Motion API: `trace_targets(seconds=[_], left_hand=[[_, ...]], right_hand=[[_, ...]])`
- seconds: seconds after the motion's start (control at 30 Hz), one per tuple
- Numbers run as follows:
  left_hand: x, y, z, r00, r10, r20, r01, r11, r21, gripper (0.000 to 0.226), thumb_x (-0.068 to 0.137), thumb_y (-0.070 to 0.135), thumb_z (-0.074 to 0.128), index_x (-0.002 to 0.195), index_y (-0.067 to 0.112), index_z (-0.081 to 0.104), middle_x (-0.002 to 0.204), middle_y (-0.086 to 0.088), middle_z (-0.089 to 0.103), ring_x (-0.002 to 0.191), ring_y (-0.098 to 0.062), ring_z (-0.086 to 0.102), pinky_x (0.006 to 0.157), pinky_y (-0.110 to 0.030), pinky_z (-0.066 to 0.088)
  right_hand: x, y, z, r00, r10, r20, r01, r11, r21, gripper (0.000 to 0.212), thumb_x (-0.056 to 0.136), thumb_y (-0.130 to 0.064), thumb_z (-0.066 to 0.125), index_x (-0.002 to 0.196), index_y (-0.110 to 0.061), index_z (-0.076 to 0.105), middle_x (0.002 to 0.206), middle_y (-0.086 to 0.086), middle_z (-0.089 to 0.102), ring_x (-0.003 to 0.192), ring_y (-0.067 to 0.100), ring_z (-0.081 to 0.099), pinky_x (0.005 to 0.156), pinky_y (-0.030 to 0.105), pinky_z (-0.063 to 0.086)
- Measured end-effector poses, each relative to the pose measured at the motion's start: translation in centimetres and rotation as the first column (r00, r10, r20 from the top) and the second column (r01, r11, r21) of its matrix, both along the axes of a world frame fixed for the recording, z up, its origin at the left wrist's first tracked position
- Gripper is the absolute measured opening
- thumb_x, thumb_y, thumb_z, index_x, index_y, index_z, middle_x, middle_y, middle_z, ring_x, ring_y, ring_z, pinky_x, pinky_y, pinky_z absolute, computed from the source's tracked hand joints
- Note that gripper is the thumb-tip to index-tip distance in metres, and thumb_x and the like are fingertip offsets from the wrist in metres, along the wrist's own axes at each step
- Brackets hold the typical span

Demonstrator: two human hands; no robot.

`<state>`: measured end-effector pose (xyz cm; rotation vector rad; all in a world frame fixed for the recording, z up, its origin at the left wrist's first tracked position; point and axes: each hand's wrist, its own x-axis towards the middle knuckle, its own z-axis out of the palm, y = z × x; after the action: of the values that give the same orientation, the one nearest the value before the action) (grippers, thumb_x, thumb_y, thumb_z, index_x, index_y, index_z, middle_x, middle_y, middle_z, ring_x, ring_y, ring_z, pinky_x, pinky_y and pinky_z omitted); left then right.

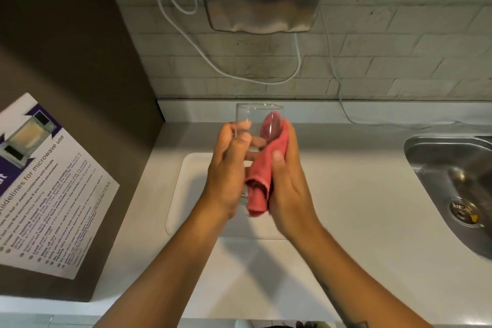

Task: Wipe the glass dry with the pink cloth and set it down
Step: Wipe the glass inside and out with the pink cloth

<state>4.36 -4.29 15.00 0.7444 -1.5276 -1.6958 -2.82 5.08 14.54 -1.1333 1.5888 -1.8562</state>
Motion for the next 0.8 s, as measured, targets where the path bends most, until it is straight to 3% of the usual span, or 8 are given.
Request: trace_targets(seconds=[0.07,0.17,0.23,0.3,0.47,0.53,0.67,0.8], left_hand=[[-0.2,0.8,-0.2,1.0,0.001,0.001,-0.001,0.999,0.041,0.043,0.091,0.05,0.052,0.124,0.024,0.062,0.112,-0.004,0.079,0.102,-0.023,0.078,0.075,-0.032,0.065],[-0.1,0.8,-0.1,1.0,0.016,-0.01,-0.015,0.999,0.043,0.038,0.095,0.044,0.05,0.123,0.021,0.061,0.11,-0.004,0.08,0.102,-0.029,0.078,0.079,-0.041,0.065],[0.1,0.2,0.0,1.0,0.022,0.0,-0.022,1.0,0.012,0.033,0.096,0.043,0.049,0.122,0.026,0.061,0.103,0.005,0.081,0.093,-0.02,0.079,0.072,-0.034,0.065],[0.2,0.0,0.0,1.0,0.021,-0.001,-0.021,1.0,0.0,0.03,0.096,0.043,0.049,0.121,0.03,0.06,0.098,0.011,0.08,0.086,-0.009,0.078,0.067,-0.024,0.062],[-0.7,0.9,0.0,0.998,0.01,0.055,-0.01,1.0,0.0,0.049,0.083,0.063,0.053,0.123,0.036,0.059,0.119,0.004,0.075,0.103,-0.018,0.076,0.081,-0.034,0.064],[-1.0,1.3,0.2,0.996,0.053,0.071,-0.049,0.998,-0.05,0.062,0.079,0.067,0.051,0.131,0.033,0.055,0.132,0.001,0.067,0.112,-0.016,0.072,0.093,-0.038,0.062],[-0.6,2.1,0.2,0.96,0.239,0.145,-0.185,0.932,-0.31,0.057,0.082,0.068,0.053,0.132,0.042,0.043,0.118,0.013,0.058,0.101,-0.001,0.064,0.081,-0.027,0.062],[0.3,2.8,-0.7,0.958,0.202,0.203,-0.135,0.944,-0.299,0.056,0.093,0.057,0.066,0.143,0.043,0.045,0.138,0.02,0.055,0.116,0.007,0.062,0.089,-0.021,0.058]], right_hand=[[-1.2,-0.8,1.3,0.999,-0.046,-0.005,0.046,0.999,-0.01,0.063,0.112,-0.029,0.032,0.173,-0.017,0.021,0.178,0.0,0.035,0.164,0.014,0.038,0.135,0.047,0.032],[-0.6,-0.2,0.8,0.999,-0.031,-0.036,0.031,0.999,-0.013,0.064,0.114,-0.027,0.033,0.174,-0.019,0.015,0.181,-0.005,0.029,0.165,0.007,0.033,0.134,0.029,0.031],[1.0,0.8,-0.6,0.997,-0.011,-0.082,0.013,1.0,0.015,0.066,0.114,-0.022,0.035,0.175,-0.017,0.009,0.182,-0.01,0.021,0.165,-0.004,0.025,0.128,0.01,0.027],[1.7,1.3,-1.8,0.993,-0.007,-0.121,0.009,1.0,0.015,0.068,0.114,-0.019,0.036,0.175,-0.016,0.008,0.182,-0.012,0.019,0.165,-0.007,0.023,0.125,0.006,0.024],[-1.1,-0.4,-0.1,0.996,-0.083,-0.012,0.083,0.996,-0.011,0.062,0.112,-0.032,0.034,0.172,-0.02,0.026,0.174,-0.004,0.042,0.16,0.01,0.044,0.131,0.034,0.038],[-1.3,-0.7,0.2,0.989,-0.146,0.003,0.146,0.989,-0.021,0.059,0.112,-0.033,0.035,0.169,-0.021,0.034,0.167,-0.003,0.053,0.151,0.009,0.055,0.124,0.028,0.045],[-0.7,-0.4,-0.8,0.983,-0.18,0.045,0.18,0.984,0.001,0.048,0.119,-0.029,0.035,0.166,-0.021,0.039,0.153,-0.002,0.064,0.133,0.003,0.068,0.102,0.014,0.056],[-0.8,-0.2,-0.7,0.989,-0.15,-0.008,0.15,0.988,0.029,0.058,0.116,-0.033,0.034,0.172,-0.025,0.026,0.171,-0.005,0.047,0.156,0.009,0.05,0.128,0.035,0.044]])
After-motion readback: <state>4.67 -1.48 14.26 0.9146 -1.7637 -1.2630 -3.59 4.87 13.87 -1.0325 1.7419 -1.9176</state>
